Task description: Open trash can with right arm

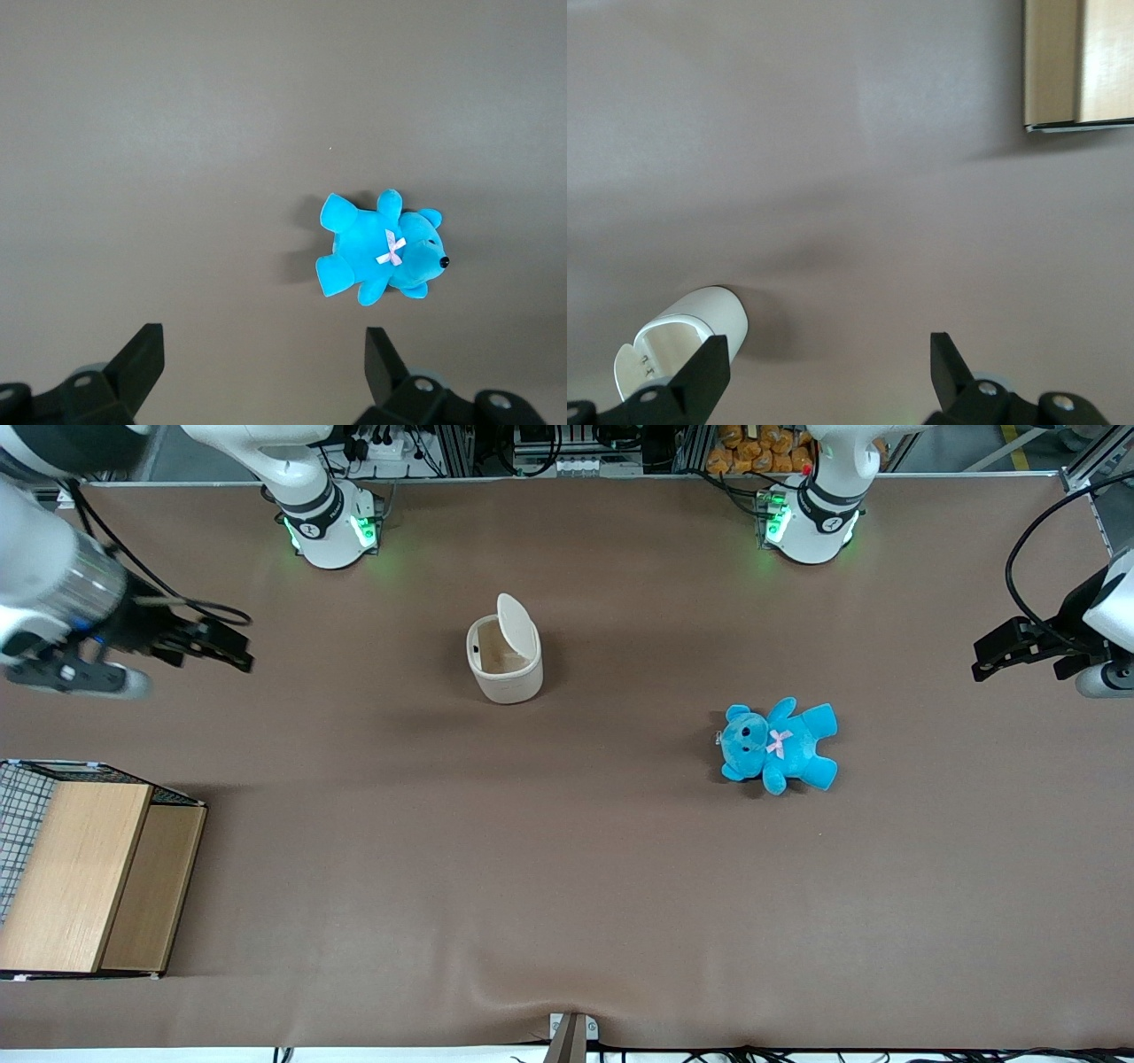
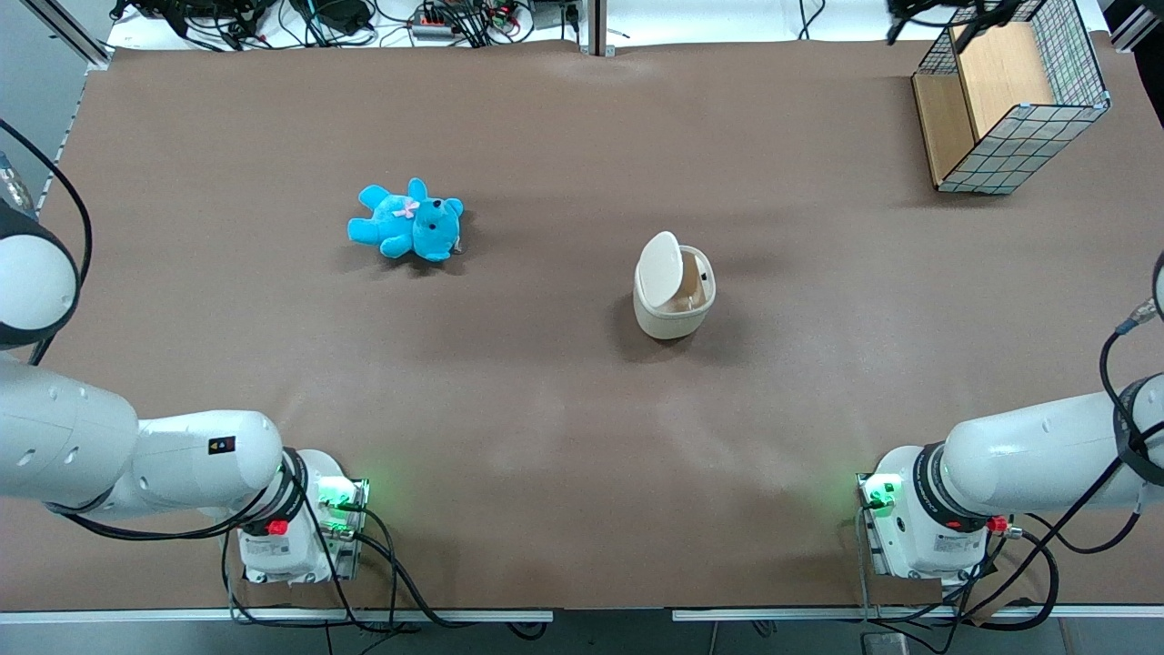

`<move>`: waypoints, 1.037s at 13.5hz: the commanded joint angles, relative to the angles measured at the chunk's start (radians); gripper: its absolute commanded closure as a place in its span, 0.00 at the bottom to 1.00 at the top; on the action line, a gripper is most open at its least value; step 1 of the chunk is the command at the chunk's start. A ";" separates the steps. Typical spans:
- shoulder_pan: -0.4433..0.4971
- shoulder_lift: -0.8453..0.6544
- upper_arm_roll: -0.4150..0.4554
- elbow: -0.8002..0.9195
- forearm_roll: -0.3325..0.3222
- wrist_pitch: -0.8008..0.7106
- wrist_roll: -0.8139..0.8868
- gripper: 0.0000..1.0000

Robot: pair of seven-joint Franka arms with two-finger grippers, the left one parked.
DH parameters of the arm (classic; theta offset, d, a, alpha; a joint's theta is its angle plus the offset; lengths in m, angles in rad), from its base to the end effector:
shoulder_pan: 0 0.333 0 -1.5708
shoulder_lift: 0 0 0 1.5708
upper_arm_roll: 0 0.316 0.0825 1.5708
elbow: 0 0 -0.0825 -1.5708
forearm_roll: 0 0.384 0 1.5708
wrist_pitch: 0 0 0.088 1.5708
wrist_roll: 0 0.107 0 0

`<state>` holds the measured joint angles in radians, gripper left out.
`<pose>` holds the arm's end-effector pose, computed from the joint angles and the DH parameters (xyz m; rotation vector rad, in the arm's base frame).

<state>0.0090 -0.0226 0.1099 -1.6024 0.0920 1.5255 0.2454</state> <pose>0.5371 0.0751 0.6186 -3.0556 0.1911 0.1068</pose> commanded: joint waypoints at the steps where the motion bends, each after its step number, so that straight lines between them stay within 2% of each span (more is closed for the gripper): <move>1: -0.014 -0.060 -0.007 -0.019 -0.011 -0.021 -0.021 0.00; 3: -0.018 -0.050 -0.024 0.002 -0.015 -0.008 -0.029 0.00; 5: -0.021 -0.039 -0.030 0.054 -0.056 -0.008 -0.066 0.00; 10: -0.023 -0.037 -0.090 0.075 -0.060 -0.007 -0.172 0.00; 14: -0.031 -0.028 -0.092 0.075 -0.058 0.013 -0.193 0.00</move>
<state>-0.0062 -0.0640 0.0077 -1.5503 0.0427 1.5333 0.0690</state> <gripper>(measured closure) 0.000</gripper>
